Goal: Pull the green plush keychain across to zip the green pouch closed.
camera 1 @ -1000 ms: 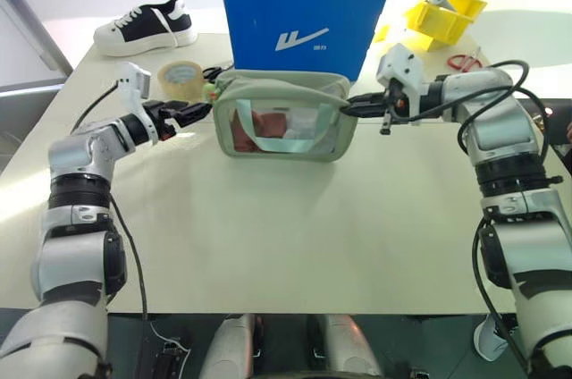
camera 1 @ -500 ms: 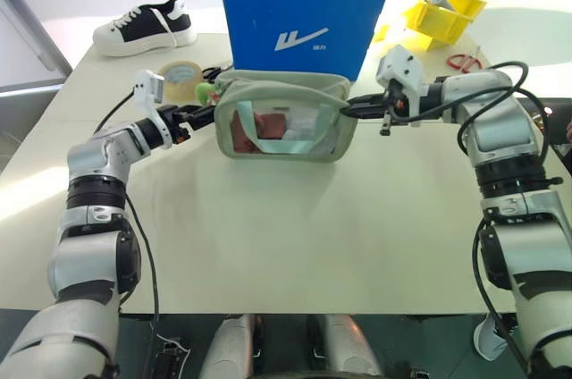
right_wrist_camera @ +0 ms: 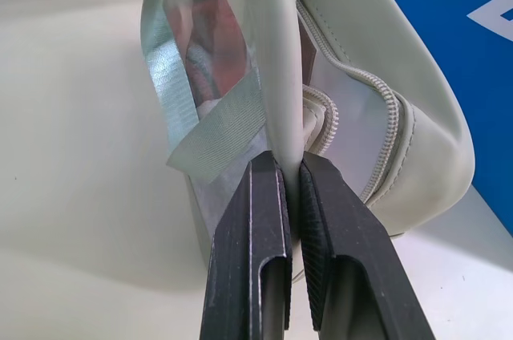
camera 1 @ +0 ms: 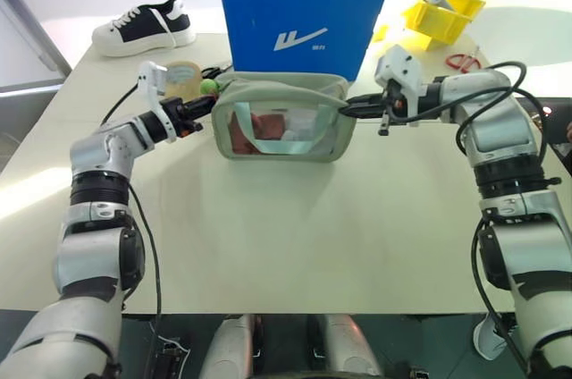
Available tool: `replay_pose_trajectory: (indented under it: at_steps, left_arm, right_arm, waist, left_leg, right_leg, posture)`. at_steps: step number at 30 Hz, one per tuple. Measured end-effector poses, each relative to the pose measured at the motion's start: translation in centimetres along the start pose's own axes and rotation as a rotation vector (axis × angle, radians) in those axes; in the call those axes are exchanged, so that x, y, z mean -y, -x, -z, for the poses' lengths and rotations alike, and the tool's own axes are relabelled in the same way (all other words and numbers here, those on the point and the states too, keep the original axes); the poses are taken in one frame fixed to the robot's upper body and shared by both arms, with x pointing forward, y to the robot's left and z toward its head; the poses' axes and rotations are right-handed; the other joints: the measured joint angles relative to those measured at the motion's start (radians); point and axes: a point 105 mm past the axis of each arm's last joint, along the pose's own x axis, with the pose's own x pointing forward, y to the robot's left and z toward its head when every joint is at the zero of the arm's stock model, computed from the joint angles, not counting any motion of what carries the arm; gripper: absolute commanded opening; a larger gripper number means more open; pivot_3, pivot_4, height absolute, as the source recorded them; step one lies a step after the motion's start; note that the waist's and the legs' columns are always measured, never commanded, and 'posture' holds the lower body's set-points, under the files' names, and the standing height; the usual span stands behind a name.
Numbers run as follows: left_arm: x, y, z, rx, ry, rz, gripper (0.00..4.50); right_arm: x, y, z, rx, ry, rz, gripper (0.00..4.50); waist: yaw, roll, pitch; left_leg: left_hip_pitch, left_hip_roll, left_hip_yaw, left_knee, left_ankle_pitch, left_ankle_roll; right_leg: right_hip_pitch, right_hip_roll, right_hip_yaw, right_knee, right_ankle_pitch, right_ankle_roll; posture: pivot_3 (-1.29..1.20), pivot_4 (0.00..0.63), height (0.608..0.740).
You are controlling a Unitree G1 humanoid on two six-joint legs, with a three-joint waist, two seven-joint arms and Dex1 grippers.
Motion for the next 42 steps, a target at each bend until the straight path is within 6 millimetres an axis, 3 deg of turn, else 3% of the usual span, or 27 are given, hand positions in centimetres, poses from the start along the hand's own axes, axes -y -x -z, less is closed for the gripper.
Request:
replay_pose_trajectory:
  at_steps: [5,10,15,17,21,24,30,38,42]
  left_arm:
    - [0.0,1.3,-2.1,0.021,-0.07,-0.021,0.05]
    - [2.1,2.0,-5.2,0.056,-0.19,0.026,0.05]
    - [6.6,-0.9,-6.9,0.037,-0.399,0.14,0.05]
    - [8.2,-2.9,-6.2,0.0,-0.475,0.184,0.05]
    - [9.3,-5.4,-3.7,-0.105,-0.602,0.221,0.05]
    - [9.3,-5.7,-3.4,-0.142,-0.667,0.237,1.21]
    - [8.6,-5.2,-3.8,-0.163,-0.71,0.223,4.2]
    - [8.6,-1.8,-6.2,-0.199,-0.764,0.233,4.2]
    - [7.1,0.3,-5.0,-0.245,-0.728,0.203,4.2]
  right_arm:
    - [0.0,0.0,0.0,0.001,0.004,0.002,0.0]
    - [0.0,0.0,0.0,-0.001,0.004,0.01,0.0]
    - [0.0,-0.1,0.0,0.003,0.004,0.012,0.0]
    - [0.0,-0.2,-0.1,0.005,0.003,0.012,0.0]
    - [-0.2,-0.5,-0.1,0.013,0.002,0.006,0.0]
    - [-0.2,-0.6,-0.2,0.016,0.003,0.005,0.0]
    - [-0.4,-0.6,-0.2,0.017,0.01,0.004,0.0]
    - [-0.4,-0.7,-0.2,0.019,0.009,0.009,0.0]
    - [-0.5,-0.6,-0.2,0.019,0.011,0.008,0.0]
  waist:
    - [0.0,0.0,0.0]
    - [0.001,0.0,0.0]
    - [0.005,0.0,0.0]
    - [0.005,0.0,0.0]
    - [-0.002,0.0,0.0]
    - [-0.001,0.0,0.0]
    - [0.0,0.0,0.0]
    - [-0.002,0.0,0.0]
    - [0.0,0.0,0.0]
  left_leg:
    - [0.0,0.0,0.0,0.0,0.0,0.0]
    - [0.0,0.0,0.0,0.0,0.0,0.0]
    - [0.0,0.0,0.0,0.0,0.0,0.0]
    - [0.0,0.0,0.0,0.0,0.0,0.0]
    - [0.0,0.0,0.001,0.0,0.0,0.0]
    - [0.0,0.0,0.001,0.0,0.0,0.0]
    - [0.0,0.0,0.001,0.0,0.0,0.0]
    - [0.0,0.0,0.001,0.0,0.0,0.0]
    - [0.001,0.0,0.0,0.001,0.0,0.0]
  right_leg:
    - [0.0,0.0,0.0,0.0,0.0,0.0]
    - [0.0,0.0,0.0,0.0,0.0,0.0]
    - [0.001,0.0,0.0,-0.001,0.0,0.0]
    - [0.001,0.0,0.0,-0.001,0.0,0.0]
    - [0.0,0.001,0.0,0.0,0.0,0.0]
    - [0.0,0.001,0.0,0.0,0.0,0.0]
    - [0.0,0.001,0.0,0.0,0.0,0.0]
    - [0.0,0.001,0.0,0.0,0.0,0.0]
    - [0.001,0.001,0.0,0.001,0.0,0.0]
  posture:
    - [0.0,0.15,0.74]
    - [0.0,0.15,0.74]
    - [0.0,0.15,0.74]
    - [0.0,0.15,0.74]
    - [0.0,0.15,0.74]
    - [0.0,0.15,0.74]
    - [0.0,0.15,0.74]
    - [0.0,0.15,0.74]
    - [0.0,0.15,0.74]
